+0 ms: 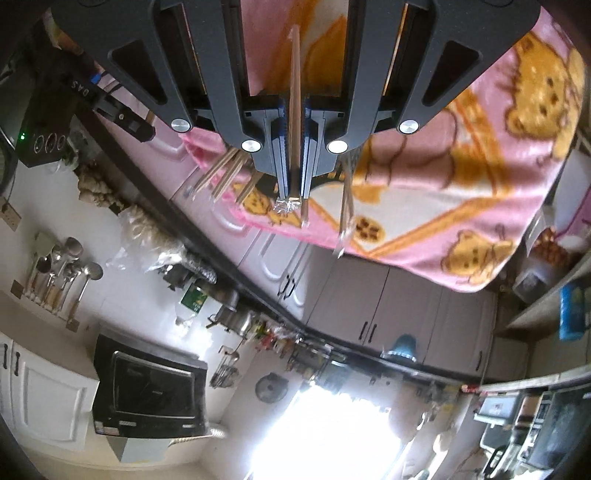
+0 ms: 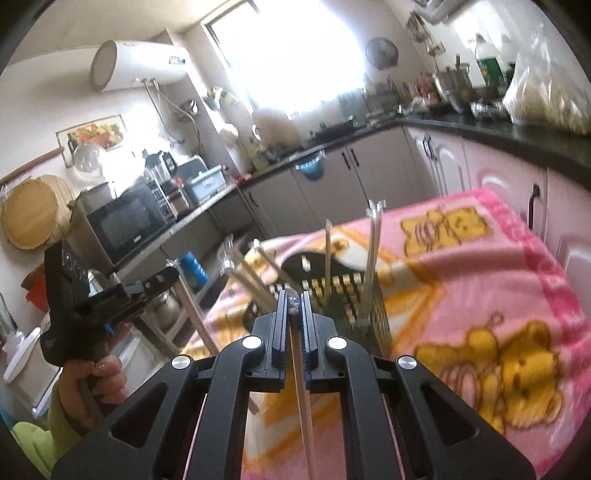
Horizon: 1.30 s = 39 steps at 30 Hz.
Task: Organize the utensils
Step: 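Lift both held chopsticks upright and lower them into the green caddy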
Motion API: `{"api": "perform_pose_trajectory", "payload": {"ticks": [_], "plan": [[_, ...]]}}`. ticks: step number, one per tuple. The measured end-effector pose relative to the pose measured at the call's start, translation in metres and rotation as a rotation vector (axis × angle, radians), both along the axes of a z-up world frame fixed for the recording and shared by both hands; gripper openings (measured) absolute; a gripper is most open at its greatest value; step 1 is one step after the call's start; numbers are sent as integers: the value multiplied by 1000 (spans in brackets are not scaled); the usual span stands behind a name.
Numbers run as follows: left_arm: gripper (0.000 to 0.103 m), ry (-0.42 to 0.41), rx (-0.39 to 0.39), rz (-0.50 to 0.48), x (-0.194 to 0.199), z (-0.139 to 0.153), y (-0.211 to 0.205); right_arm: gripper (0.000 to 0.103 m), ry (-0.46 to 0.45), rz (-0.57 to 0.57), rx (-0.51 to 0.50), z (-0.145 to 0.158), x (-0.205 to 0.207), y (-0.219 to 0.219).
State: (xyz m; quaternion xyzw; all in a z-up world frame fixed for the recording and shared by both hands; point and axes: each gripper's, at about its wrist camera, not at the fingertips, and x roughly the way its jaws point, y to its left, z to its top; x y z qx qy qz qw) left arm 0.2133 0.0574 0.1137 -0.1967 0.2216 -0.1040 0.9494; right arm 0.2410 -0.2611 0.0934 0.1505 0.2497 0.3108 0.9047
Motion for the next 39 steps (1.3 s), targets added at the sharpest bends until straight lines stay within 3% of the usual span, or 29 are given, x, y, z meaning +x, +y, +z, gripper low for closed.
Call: {"api": "perform_pose_trajectory", "payload": {"ticks": [8, 23, 39], "plan": [[1, -70, 29, 0, 12, 33, -2, 6, -94, -45, 1, 30, 16, -1], [1, -157, 54, 57, 42, 65, -4, 6, -160, -123, 49, 60, 60, -10], [2, -211, 87, 155, 47, 76, 9, 6, -253, -179, 80, 79, 87, -5]]}}
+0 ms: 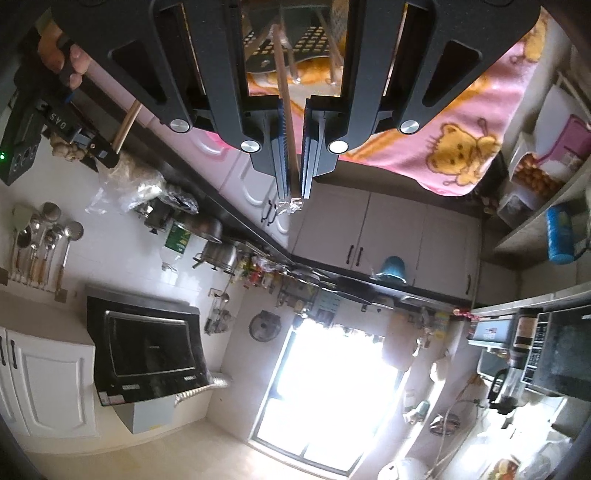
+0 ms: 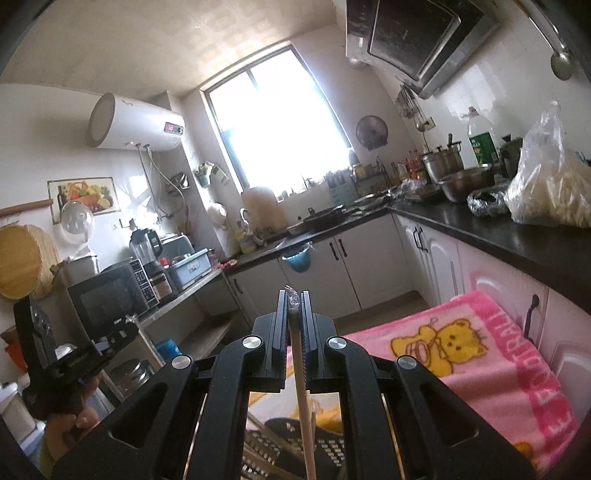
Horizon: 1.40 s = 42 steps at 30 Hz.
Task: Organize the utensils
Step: 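Lift both held chopsticks upright and lower them into the green caddy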
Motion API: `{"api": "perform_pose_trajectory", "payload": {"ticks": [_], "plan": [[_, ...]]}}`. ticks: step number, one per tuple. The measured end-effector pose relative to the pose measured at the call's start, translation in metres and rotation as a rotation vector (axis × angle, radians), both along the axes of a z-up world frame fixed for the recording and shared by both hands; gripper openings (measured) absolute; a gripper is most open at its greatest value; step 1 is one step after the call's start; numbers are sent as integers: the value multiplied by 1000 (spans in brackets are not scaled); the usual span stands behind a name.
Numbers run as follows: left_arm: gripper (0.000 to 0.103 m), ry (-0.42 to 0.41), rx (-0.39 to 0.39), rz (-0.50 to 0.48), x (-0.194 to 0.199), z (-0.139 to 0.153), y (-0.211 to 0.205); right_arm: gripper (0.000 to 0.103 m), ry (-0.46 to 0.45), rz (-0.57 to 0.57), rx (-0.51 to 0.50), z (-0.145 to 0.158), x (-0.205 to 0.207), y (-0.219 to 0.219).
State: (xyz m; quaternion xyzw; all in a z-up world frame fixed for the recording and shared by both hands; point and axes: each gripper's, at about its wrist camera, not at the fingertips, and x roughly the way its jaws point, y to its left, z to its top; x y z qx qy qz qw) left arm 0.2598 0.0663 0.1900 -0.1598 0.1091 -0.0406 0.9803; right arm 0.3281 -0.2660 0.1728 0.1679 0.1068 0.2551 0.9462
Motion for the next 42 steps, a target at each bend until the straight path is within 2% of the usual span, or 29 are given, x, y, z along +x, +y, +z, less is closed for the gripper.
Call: {"api": "perform_pose_trajectory", "payload": {"ticks": [6, 12, 19, 28, 37, 42], "plan": [[2, -19, -45, 42, -2, 0, 16, 6, -59, -33, -51, -3, 7, 13], [2, -22, -80, 53, 3, 0, 23, 6, -44, -54, -68, -28, 19, 19], [2, 7, -60, 23, 18, -11, 8, 6, -55, -54, -49, -54, 17, 21], [2, 74, -27, 5, 32, -42, -6, 6, -63, -45, -43, -70, 15, 23], [2, 121, -8, -4, 35, -66, -14, 6, -81, -47, 13, -86, 12, 25], [2, 150, 0, -17, 37, -80, -19, 7, -75, -42, -1, -99, 13, 31]]}}
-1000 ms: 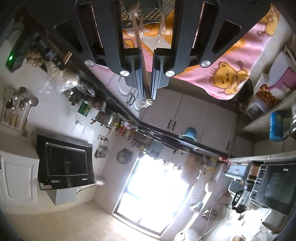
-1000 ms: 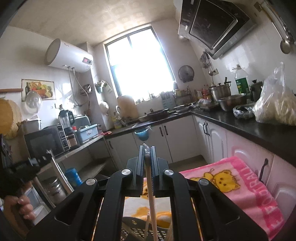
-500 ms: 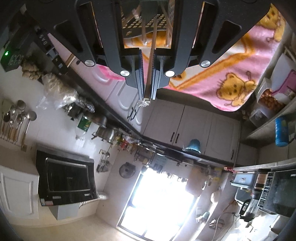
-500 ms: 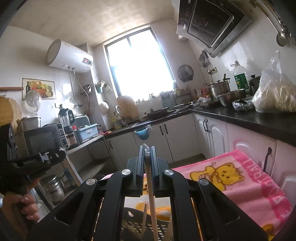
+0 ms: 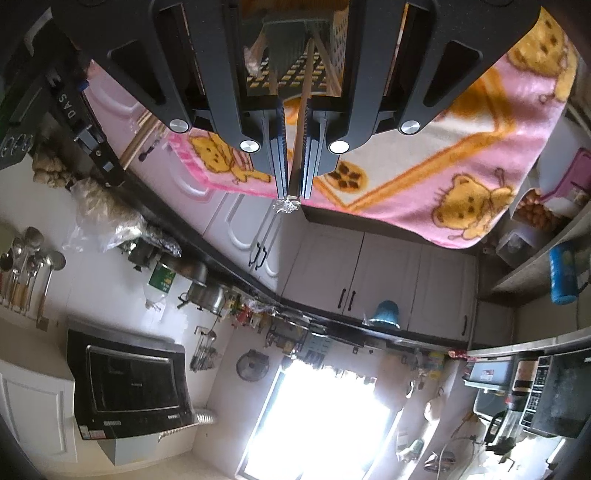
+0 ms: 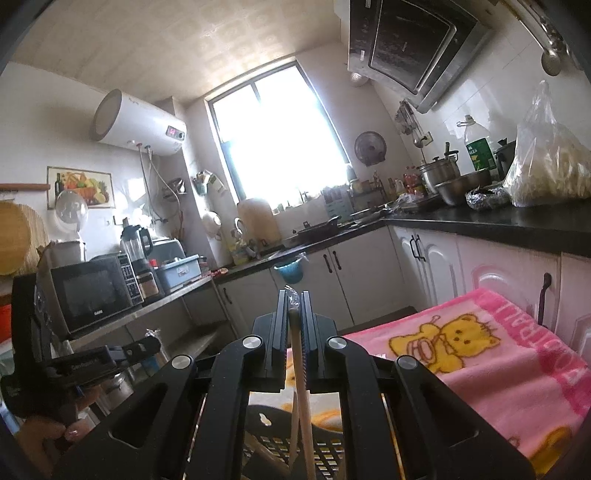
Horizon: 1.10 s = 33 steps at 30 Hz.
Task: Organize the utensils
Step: 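Lift both held chopsticks upright and lower them into the green caddy, then open the left tool while the right tool opens, releasing chopsticks into the caddy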
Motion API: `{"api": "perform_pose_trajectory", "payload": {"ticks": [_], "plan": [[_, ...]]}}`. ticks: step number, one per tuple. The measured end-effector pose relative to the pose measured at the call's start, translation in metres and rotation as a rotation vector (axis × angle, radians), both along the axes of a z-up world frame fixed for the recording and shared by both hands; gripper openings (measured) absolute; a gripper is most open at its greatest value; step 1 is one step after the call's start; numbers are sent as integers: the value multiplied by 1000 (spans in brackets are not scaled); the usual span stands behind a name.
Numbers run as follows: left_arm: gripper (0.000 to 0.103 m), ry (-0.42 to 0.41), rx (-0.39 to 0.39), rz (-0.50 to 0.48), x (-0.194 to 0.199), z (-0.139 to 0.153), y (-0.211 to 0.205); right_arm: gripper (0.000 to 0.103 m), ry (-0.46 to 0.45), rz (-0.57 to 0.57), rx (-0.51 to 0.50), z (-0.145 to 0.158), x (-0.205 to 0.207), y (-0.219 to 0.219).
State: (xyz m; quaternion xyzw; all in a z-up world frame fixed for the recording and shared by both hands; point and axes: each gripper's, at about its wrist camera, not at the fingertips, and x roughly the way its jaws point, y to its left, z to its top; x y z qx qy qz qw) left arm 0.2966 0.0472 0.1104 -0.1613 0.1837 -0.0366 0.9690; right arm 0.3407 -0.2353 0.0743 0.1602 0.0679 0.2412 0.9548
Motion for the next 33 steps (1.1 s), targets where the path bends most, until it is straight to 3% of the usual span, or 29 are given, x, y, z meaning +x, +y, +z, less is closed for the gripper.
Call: {"api": "perform_pose_trajectory", "payload": {"ticks": [14, 18, 22, 33], "plan": [[2, 73, 25, -31, 1, -29, -10, 10, 103, 28, -51, -23, -15, -2], [2, 93, 28, -34, -1, -35, -11, 28, 130, 23, -61, -24, -21, -9], [2, 103, 28, -31, -6, -37, -11, 36, 149, 0, -78, -25, -28, -16], [33, 122, 26, -24, -25, -35, -11, 51, 159, -29, -99, -21, -52, -27]]}}
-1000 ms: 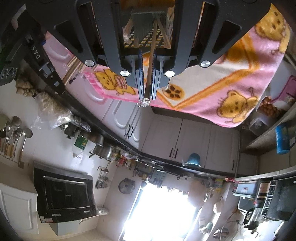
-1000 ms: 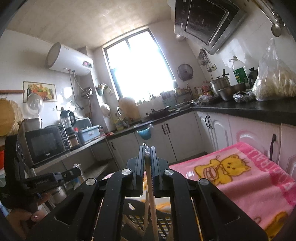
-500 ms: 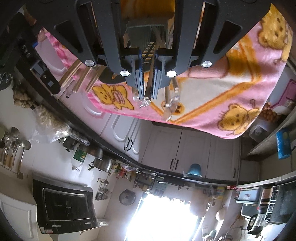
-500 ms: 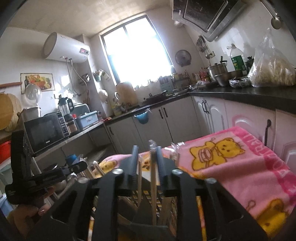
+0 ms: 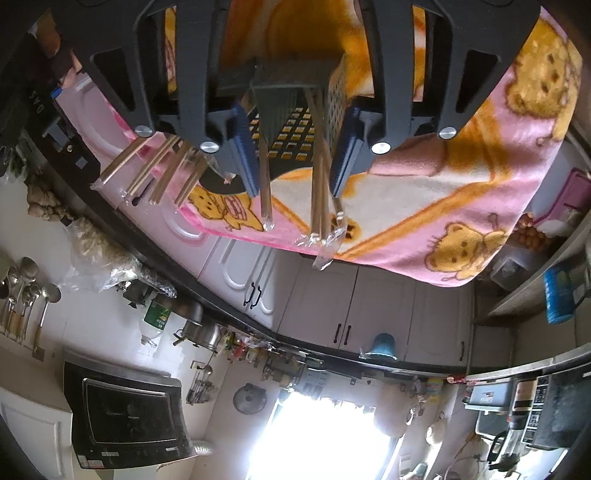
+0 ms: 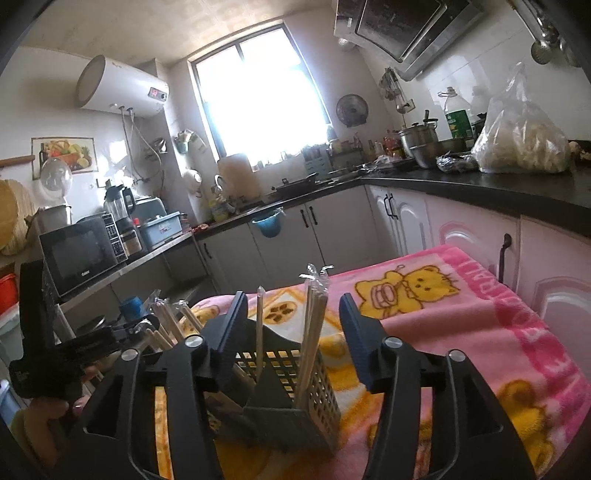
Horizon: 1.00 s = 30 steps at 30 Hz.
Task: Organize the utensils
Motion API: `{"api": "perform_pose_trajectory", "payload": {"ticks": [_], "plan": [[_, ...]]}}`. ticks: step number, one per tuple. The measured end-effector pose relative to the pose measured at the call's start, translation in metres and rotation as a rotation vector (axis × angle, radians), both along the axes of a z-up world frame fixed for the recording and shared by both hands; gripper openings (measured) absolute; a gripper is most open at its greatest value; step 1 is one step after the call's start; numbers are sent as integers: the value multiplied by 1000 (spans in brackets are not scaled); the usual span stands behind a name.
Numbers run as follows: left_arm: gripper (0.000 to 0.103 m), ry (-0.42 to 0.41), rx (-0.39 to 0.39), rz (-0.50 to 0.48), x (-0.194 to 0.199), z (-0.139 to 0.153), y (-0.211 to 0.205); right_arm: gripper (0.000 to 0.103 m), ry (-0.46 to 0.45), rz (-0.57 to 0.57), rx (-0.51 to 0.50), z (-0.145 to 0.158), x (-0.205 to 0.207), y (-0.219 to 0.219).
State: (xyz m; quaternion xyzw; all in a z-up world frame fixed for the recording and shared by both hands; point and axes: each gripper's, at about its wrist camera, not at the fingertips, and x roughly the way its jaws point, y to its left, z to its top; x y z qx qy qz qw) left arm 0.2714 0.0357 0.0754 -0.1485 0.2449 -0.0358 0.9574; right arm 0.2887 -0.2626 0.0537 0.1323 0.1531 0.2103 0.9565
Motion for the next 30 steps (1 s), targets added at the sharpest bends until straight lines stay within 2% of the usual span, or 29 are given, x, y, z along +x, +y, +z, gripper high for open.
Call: {"api": "perform_pose_trajectory", "payload": {"ticks": [5, 12, 19, 22, 30], "plan": [[49, -7, -5, 10, -17, 2, 4, 59, 14, -6, 3, 2, -13, -6], [68, -8, 1, 25, -46, -2, 7, 79, 24, -7, -21, 0, -36, -7], [87, -9, 13, 38, -75, -11, 7, 90, 36, 8, -32, -8, -63, -8], [91, -4, 13, 37, -87, -18, 5, 93, 33, 11, -45, -12, -73, -7], [91, 31, 34, 25, -109, -39, -3, 96, 50, 26, -93, -27, -97, -1]]}}
